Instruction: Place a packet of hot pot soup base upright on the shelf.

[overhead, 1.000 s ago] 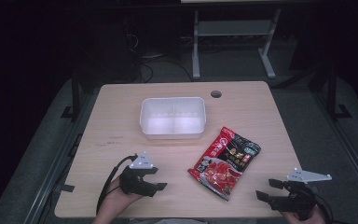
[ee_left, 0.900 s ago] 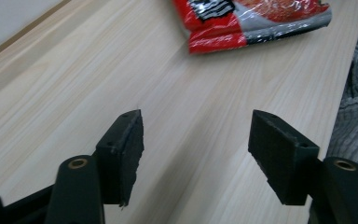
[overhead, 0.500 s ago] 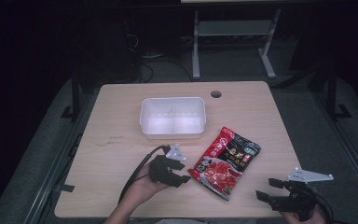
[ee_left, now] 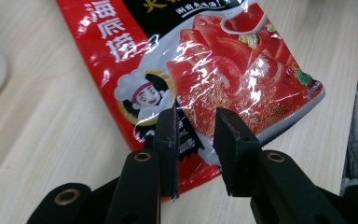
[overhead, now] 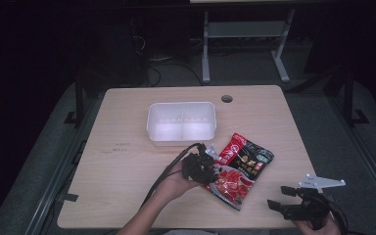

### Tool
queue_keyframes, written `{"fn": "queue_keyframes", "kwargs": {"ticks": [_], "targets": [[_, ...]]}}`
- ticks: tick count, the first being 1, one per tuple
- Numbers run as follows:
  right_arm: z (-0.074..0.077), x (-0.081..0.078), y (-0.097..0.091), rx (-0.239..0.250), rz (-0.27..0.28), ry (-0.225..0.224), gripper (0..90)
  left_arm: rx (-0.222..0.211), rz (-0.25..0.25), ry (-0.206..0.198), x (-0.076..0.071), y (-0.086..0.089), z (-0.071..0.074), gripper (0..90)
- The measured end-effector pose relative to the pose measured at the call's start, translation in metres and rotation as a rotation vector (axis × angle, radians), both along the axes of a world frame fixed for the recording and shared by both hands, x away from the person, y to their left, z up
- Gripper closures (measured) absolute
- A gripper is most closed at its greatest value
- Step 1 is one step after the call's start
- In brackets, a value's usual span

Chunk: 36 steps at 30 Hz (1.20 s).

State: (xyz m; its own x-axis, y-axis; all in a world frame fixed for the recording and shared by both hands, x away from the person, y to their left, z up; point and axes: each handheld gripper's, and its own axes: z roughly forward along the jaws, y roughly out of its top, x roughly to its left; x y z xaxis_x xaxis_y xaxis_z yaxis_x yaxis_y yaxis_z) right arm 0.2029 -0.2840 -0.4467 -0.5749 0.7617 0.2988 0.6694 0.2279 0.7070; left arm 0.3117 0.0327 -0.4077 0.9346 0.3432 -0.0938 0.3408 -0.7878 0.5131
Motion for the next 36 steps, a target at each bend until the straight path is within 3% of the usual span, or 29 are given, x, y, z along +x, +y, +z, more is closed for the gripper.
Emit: {"fn": "queue_keyframes", "kwargs": {"ticks": [4,9,10,12,13,18,19,23,25,29,32,36], "targets": [[0.002,0.007,0.001,-0.024,-0.002,0.0,18.2,0.057,-0.02,0.02,-0.002,-0.009,-0.012,71.0],[0.005,0.02,-0.006,-0.017,-0.031,-0.002,18.4,0.064,-0.018,0.029,-0.003,-0.01,-0.018,73.1],[0.005,0.031,-0.009,-0.016,-0.045,0.016,18.5,0.067,-0.018,0.034,-0.003,-0.011,-0.018,73.9],[0.005,0.035,-0.01,-0.016,-0.051,0.021,18.7,0.071,-0.022,0.033,-0.003,-0.011,-0.018,74.4],[0.005,0.048,-0.011,-0.013,-0.06,0.038,19.1,0.072,-0.024,0.034,-0.003,-0.011,-0.018,76.0],[0.004,0.079,-0.017,0.014,-0.093,0.08,19.2,0.078,-0.026,0.032,-0.003,-0.013,-0.019,76.7],[0.004,0.079,-0.017,0.014,-0.093,0.08,19.2,0.078,-0.026,0.032,-0.003,-0.013,-0.019,76.9],[0.005,0.106,-0.021,0.054,-0.125,0.12,20.9,0.079,-0.028,0.029,-0.003,-0.014,-0.019,77.2],[0.005,0.115,-0.02,0.048,-0.14,0.133,22.0,0.078,-0.029,0.028,-0.003,-0.014,-0.02,77.2],[0.006,0.128,-0.023,0.054,-0.171,0.148,35.4,0.077,-0.032,0.019,-0.003,-0.015,-0.02,77.1],[0.003,0.139,-0.024,0.072,-0.171,0.197,42.5,0.075,-0.033,0.019,-0.002,-0.015,-0.021,77.0],[-0.001,0.15,-0.024,0.102,-0.19,0.229,49.1,0.069,-0.035,0.009,-0.003,-0.015,-0.022,76.7]]}}
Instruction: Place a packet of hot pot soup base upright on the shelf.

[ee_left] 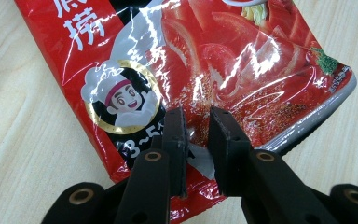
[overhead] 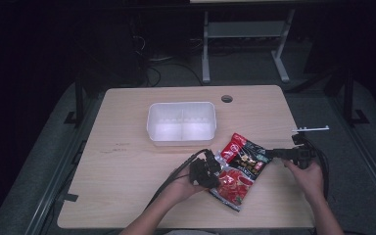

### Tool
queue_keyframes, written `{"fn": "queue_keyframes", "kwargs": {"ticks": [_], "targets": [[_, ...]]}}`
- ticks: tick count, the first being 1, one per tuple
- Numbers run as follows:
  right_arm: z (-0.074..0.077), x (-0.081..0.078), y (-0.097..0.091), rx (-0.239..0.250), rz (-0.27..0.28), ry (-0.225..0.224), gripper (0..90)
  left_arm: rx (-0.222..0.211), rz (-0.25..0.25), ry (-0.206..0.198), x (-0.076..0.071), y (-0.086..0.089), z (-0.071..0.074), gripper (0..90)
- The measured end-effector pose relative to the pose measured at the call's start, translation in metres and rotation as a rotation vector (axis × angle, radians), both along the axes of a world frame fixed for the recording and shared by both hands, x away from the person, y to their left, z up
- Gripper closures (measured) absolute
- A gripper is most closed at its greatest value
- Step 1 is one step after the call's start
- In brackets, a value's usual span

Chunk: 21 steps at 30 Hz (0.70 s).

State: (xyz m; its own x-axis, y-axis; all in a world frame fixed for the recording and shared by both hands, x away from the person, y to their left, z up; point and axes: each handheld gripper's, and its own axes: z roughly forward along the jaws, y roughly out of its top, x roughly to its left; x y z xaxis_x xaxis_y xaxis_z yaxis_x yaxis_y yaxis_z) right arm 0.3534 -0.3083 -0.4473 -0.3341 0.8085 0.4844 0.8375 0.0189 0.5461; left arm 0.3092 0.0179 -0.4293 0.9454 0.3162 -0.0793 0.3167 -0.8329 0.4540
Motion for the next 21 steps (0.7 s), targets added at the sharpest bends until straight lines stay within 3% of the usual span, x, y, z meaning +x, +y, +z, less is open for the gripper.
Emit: {"fn": "queue_keyframes", "kwargs": {"ticks": [4,8,15,21], "targets": [[-0.009,0.008,-0.002,0.004,-0.018,0.052,51.6,-0.013,0.004,0.005,0.001,0.001,-0.001,76.1],[-0.015,0.011,-0.001,0.025,-0.02,0.076,56.1,-0.019,0.002,0.006,0.002,0.002,-0.001,75.4],[-0.012,0.01,0.005,0.038,0.032,0.068,84.7,-0.028,0.008,-0.014,0.003,0.003,-0.001,70.4],[-0.004,0.006,0.007,0.027,0.054,0.042,88.6,-0.059,0.04,-0.02,0.007,0.008,0.004,63.5]]}}
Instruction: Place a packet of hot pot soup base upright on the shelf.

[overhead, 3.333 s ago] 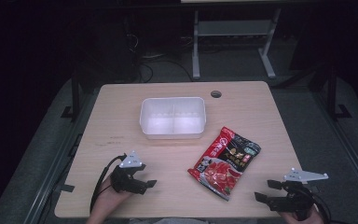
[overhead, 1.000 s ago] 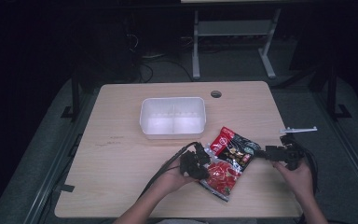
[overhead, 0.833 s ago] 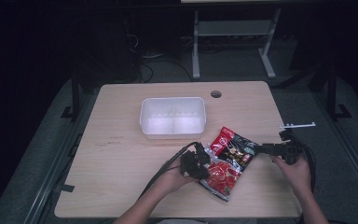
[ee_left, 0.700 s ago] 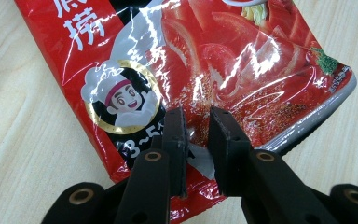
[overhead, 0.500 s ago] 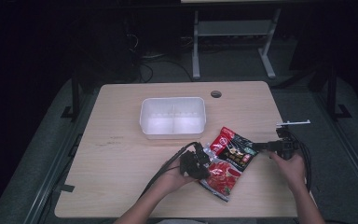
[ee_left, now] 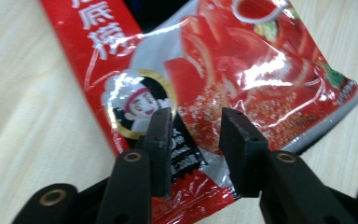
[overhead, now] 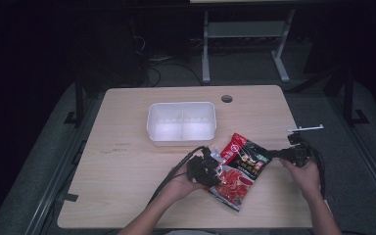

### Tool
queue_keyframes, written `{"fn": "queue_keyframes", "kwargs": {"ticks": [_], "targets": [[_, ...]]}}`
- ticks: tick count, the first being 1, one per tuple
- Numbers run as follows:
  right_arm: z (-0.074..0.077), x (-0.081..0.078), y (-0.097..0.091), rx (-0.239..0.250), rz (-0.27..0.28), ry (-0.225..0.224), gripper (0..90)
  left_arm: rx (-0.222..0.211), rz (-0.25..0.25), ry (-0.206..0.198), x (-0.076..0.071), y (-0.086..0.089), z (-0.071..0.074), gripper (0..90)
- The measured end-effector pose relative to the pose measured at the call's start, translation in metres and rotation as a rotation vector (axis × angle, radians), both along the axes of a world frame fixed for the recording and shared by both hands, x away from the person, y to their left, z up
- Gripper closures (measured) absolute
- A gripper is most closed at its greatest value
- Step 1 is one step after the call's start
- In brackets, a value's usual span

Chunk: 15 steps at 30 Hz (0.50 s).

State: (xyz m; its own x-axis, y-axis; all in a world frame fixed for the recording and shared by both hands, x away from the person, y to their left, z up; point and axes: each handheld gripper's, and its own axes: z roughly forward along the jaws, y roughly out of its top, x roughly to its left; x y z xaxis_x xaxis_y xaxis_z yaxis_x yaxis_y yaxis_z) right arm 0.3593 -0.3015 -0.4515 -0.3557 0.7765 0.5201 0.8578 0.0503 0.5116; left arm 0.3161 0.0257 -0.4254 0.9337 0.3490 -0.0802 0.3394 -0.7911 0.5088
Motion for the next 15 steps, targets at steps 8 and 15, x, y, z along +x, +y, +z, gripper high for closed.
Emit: {"fn": "queue_keyframes", "kwargs": {"ticks": [8,15], "targets": [[0.027,-0.012,0.001,0.005,0.047,-0.08,88.7,-0.059,0.082,-0.002,0.01,0.012,0.007,44.4],[0.054,-0.027,0.003,0.007,0.103,-0.154,88.9,-0.139,0.109,0.047,0.02,0.02,0.009,31.3]]}}
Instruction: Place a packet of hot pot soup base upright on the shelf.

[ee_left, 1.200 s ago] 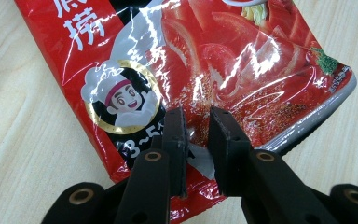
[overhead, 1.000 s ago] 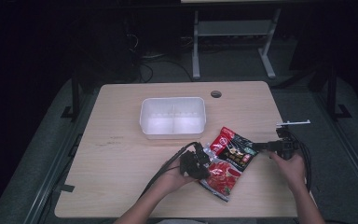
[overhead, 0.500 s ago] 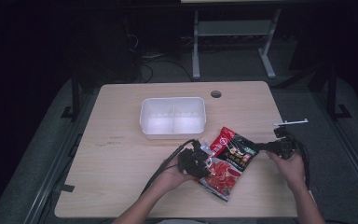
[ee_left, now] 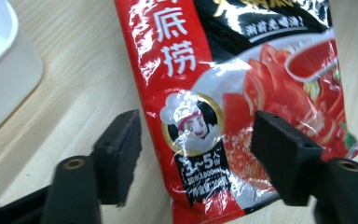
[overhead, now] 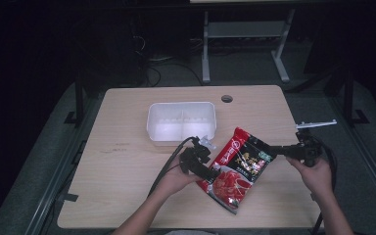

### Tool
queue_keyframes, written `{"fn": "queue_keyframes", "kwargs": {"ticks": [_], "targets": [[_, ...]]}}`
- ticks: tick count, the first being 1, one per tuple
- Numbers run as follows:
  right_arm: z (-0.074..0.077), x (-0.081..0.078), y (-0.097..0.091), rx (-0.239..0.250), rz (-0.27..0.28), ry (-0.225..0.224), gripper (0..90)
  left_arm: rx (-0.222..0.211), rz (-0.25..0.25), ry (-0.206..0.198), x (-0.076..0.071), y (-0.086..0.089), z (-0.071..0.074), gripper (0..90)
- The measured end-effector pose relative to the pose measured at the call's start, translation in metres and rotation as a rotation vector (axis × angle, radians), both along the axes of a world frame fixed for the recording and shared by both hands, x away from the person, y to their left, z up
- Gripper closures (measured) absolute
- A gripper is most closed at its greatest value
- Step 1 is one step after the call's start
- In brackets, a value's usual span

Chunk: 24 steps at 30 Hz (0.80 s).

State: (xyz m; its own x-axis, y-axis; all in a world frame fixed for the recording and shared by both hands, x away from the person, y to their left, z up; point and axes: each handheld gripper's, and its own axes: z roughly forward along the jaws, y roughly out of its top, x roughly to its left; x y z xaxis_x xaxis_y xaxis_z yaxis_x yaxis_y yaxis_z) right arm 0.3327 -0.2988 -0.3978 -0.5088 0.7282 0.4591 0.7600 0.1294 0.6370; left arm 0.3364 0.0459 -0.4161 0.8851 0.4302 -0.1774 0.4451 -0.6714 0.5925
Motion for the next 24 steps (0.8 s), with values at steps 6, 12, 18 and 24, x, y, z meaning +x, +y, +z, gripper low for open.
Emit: {"fn": "queue_keyframes", "kwargs": {"ticks": [6,12,18,24], "targets": [[0.033,-0.016,0.012,-0.013,0.085,-0.087,89.1,-0.038,0.01,0.058,0.008,0.005,-0.004,27.8],[0.055,-0.025,0.024,-0.026,0.158,-0.147,89.1,-0.083,-0.016,0.112,0.014,0.005,-0.009,26.5],[0.067,-0.03,0.036,-0.03,0.205,-0.179,89.2,-0.133,-0.05,0.166,0.02,0.003,-0.015,30.3],[0.069,-0.028,0.041,-0.02,0.218,-0.185,89.1,-0.164,-0.067,0.199,0.024,0.005,-0.015,37.7]]}}
